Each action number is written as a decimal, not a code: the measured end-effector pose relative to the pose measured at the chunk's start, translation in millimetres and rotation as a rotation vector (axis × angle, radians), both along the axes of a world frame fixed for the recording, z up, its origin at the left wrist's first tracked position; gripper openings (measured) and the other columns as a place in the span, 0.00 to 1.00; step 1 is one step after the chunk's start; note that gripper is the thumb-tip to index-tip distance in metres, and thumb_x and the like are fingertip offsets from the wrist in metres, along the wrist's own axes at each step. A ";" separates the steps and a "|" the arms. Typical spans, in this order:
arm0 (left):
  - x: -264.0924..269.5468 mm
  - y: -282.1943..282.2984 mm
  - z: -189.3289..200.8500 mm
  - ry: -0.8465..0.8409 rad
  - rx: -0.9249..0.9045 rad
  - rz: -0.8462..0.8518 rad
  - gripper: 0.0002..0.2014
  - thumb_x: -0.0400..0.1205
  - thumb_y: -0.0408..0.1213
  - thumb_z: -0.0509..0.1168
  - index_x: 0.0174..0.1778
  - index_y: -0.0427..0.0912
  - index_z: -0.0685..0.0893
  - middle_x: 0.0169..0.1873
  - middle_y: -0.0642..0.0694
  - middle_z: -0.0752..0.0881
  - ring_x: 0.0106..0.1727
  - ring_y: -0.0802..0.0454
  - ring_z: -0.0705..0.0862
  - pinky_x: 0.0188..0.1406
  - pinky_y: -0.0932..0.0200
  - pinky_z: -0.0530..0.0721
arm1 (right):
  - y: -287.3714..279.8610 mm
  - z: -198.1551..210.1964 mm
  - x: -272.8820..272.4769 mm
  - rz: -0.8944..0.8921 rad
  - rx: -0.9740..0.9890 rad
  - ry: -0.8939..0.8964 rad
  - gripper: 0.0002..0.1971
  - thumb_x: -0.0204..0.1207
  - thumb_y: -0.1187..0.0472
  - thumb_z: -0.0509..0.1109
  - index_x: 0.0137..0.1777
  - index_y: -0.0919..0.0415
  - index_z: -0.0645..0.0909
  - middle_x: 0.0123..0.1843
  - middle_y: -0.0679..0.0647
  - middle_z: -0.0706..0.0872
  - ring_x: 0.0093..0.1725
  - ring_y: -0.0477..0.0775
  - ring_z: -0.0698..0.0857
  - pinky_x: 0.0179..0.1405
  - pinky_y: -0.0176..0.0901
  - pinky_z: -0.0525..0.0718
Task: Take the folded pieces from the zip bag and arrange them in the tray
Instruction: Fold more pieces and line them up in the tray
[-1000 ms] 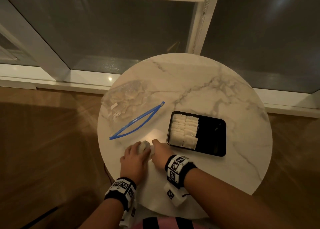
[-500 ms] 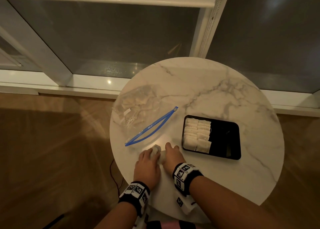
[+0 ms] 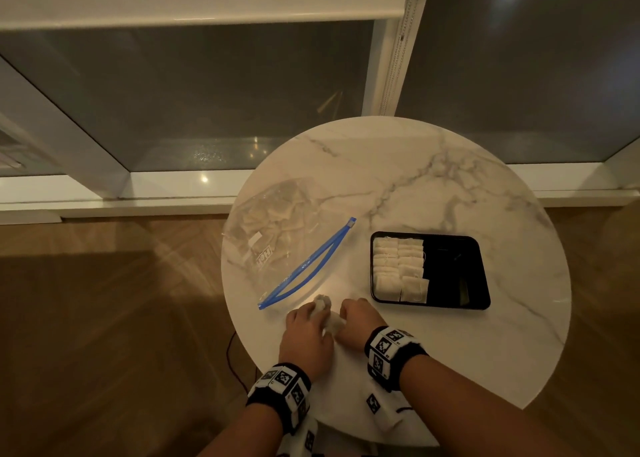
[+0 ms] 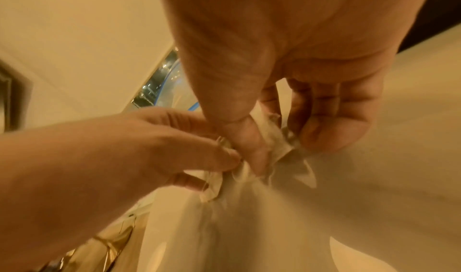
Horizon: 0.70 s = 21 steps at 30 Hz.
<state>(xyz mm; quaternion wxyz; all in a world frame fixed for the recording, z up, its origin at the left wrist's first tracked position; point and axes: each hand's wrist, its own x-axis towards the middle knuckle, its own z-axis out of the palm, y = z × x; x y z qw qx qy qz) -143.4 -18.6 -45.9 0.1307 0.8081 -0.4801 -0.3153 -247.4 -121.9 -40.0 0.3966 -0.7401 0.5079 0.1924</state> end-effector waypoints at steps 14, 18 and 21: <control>3.4 -0.8 7.7 -0.036 -0.041 -0.040 0.18 0.86 0.41 0.62 0.70 0.57 0.85 0.76 0.52 0.77 0.77 0.47 0.69 0.77 0.54 0.69 | 8.8 17.9 -16.2 -0.213 0.045 -0.105 0.08 0.69 0.60 0.76 0.34 0.49 0.80 0.36 0.42 0.82 0.40 0.45 0.82 0.41 0.36 0.80; -7.0 -7.1 26.3 0.109 -0.207 0.161 0.11 0.86 0.40 0.66 0.61 0.48 0.89 0.58 0.52 0.87 0.61 0.55 0.83 0.64 0.61 0.80 | 6.0 39.5 -28.7 -0.126 0.013 -0.139 0.06 0.72 0.60 0.77 0.36 0.51 0.84 0.39 0.47 0.86 0.41 0.46 0.83 0.43 0.39 0.83; -17.3 -15.1 42.1 0.265 -0.162 0.273 0.10 0.86 0.40 0.67 0.61 0.47 0.89 0.53 0.53 0.90 0.53 0.60 0.87 0.59 0.61 0.85 | -8.3 63.4 -43.4 -0.085 -0.026 -0.168 0.02 0.75 0.58 0.76 0.42 0.55 0.88 0.42 0.49 0.88 0.42 0.47 0.84 0.43 0.38 0.81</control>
